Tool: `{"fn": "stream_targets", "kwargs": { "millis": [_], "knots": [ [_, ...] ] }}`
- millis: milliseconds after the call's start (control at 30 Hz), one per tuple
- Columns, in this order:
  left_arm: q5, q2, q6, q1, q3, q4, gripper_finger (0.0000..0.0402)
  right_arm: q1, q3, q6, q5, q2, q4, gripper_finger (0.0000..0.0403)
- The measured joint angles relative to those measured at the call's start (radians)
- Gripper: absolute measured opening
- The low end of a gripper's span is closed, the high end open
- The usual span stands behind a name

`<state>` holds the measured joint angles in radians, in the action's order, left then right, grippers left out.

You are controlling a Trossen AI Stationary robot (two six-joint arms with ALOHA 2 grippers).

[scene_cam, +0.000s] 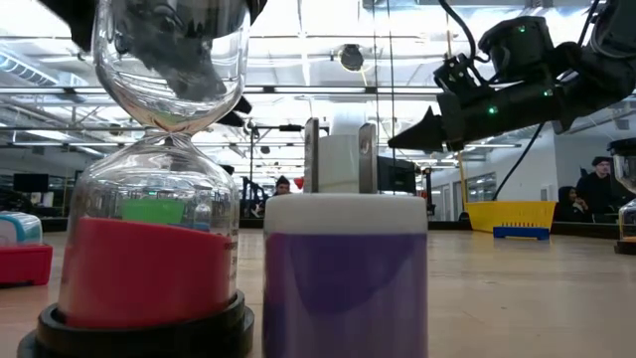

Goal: Pick & Place Office items
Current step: Put the blue hourglass timer into the green bin

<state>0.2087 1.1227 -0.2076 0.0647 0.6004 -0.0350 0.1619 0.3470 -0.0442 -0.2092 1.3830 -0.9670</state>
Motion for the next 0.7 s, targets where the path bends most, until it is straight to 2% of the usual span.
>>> {"fn": "stream_targets", "kwargs": {
  "millis": [133, 267, 533, 700],
  "knots": [
    [0.001, 0.004, -0.123, 0.000, 0.142, 0.344, 0.0289, 0.000, 0.000, -0.001, 0.000, 0.000, -0.001, 0.0003],
    [0.000, 0.052, -0.196, 0.000, 0.234, 0.530, 0.0315, 0.000, 0.000, -0.001, 0.000, 0.000, -0.005, 0.0004],
    [-0.075, 0.194, -0.221, 0.024, 0.362, 0.667, 0.0359, 0.000, 0.000, -0.001, 0.001, 0.000, -0.009, 0.0004],
    [-0.080, 0.248, -0.216, 0.049, 0.414, 0.721, 0.0373, 0.000, 0.000, -0.001, 0.001, 0.000, -0.009, 0.0004]
  ]
}}
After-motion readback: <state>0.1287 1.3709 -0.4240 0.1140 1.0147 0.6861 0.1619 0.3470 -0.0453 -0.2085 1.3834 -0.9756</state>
